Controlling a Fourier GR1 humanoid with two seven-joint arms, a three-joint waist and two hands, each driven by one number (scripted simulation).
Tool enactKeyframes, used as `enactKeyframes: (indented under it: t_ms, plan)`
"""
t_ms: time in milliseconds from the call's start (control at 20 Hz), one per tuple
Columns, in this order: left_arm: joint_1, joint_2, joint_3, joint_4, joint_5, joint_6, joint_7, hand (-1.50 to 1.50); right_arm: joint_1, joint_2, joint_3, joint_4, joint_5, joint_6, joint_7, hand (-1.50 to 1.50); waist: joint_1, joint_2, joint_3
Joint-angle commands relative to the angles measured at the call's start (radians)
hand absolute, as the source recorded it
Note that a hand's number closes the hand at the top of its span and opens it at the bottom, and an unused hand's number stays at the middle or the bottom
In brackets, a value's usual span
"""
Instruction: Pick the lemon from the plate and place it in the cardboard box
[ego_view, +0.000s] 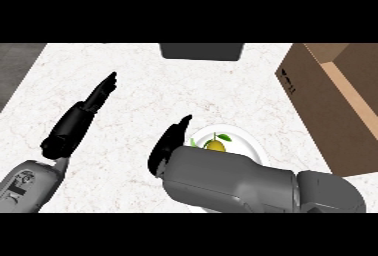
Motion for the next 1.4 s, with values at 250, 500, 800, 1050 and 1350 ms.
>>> enactKeyframes:
  t_ms: [250, 500, 800, 1050, 1350]
  plan:
    - [-0.027, -0.014, 0.039, 0.005, -0.007, -0.012, 0.025, 0.0, 0.004, 0.02, 0.049, 0.044, 0.015, 0.039, 0.148, -1.5, -0.008, 0.003, 0.001]
    - [-0.015, -0.003, 0.06, 0.015, 0.003, -0.048, 0.032, 0.0, 0.058, 0.02, 0.071, 0.041, 0.04, 0.024, 0.175, -1.5, -0.014, 0.001, 0.002]
    - [0.064, -0.005, 0.069, -0.024, -0.023, -0.055, -0.015, 0.0, 0.079, 0.02, 0.046, 0.056, 0.061, 0.046, 0.142, -1.5, -0.015, 0.001, 0.002]
    - [0.03, -0.039, 0.073, -0.001, -0.05, -0.048, -0.002, 0.0, 0.099, 0.02, 0.04, 0.054, 0.097, 0.032, 0.15, -1.5, -0.021, 0.003, 0.002]
    - [-0.002, -0.055, 0.094, -0.003, -0.053, -0.063, 0.039, 0.0, 0.147, 0.021, 0.068, 0.115, 0.184, 0.023, 0.108, -1.5, -0.02, 0.005, 0.002]
